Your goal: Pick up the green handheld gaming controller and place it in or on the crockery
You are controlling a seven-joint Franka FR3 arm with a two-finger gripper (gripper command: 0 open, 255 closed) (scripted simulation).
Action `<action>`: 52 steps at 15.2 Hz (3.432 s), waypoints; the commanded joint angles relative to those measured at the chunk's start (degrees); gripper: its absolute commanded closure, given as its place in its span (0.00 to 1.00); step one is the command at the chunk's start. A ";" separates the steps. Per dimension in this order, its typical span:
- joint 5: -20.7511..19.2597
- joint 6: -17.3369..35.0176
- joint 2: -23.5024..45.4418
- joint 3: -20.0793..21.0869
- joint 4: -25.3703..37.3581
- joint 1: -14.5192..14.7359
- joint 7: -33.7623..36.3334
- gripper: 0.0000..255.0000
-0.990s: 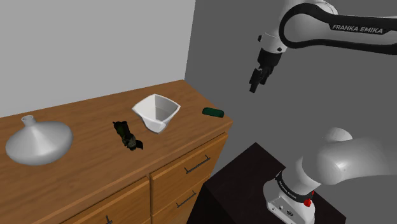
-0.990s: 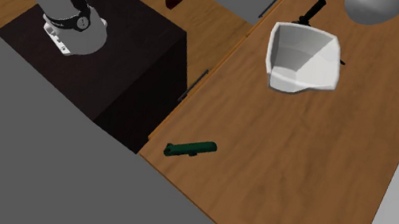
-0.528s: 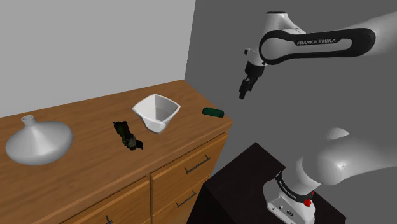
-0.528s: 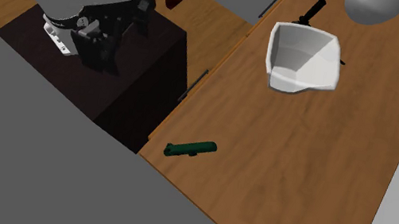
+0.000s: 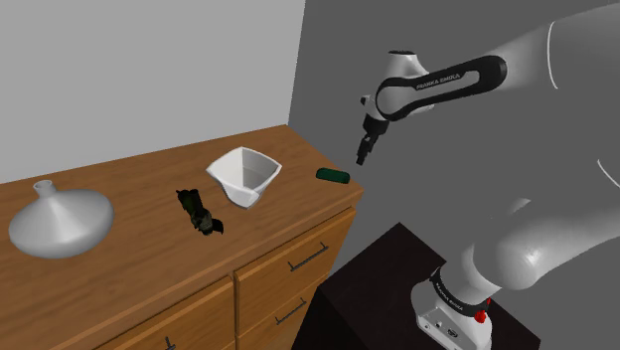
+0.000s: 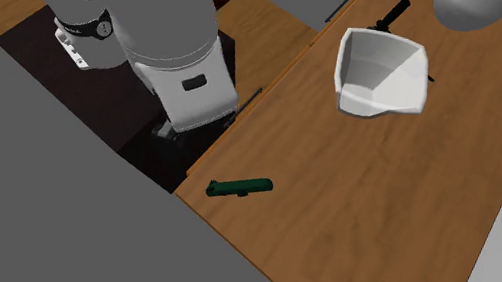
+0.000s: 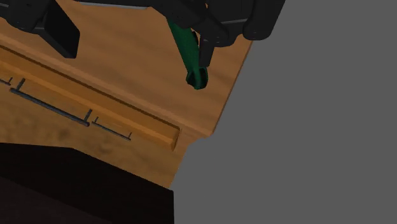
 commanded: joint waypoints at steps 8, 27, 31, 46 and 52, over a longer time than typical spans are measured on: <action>9.00 13.01 21.51 -1.92 8.52 0.81 -15.49 0.00; 14.41 20.50 33.06 0.29 12.19 -0.85 -21.72 1.00; 14.41 20.50 33.06 0.29 12.19 -0.85 -21.73 1.00; 11.75 13.78 26.63 -0.94 12.67 0.01 -19.85 1.00; 10.38 9.54 23.19 -1.35 13.57 0.29 -18.88 1.00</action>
